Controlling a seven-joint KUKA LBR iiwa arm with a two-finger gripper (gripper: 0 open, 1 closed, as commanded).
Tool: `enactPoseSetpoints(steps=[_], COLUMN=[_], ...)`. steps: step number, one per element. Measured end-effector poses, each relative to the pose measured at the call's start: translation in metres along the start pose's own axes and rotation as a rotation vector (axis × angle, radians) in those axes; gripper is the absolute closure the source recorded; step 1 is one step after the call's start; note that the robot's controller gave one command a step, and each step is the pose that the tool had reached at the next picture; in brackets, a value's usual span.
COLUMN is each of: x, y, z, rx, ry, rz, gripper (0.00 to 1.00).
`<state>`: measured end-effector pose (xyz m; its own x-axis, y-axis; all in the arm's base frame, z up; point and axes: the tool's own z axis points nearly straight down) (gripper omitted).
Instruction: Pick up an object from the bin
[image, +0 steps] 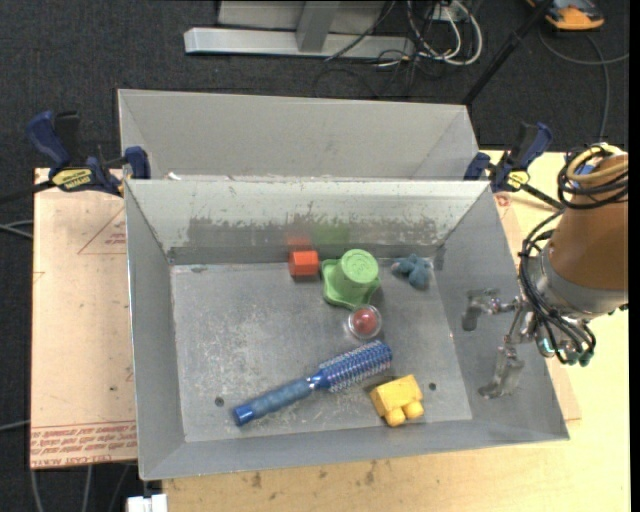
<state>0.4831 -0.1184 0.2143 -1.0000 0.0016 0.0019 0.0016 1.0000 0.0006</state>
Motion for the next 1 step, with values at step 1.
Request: enactPoseSetpoints(steps=[1], x=[-0.0528], y=[0.071], z=[0.1212], rx=[-0.003], ry=[0.003], rz=[0.128], gripper=[0.0])
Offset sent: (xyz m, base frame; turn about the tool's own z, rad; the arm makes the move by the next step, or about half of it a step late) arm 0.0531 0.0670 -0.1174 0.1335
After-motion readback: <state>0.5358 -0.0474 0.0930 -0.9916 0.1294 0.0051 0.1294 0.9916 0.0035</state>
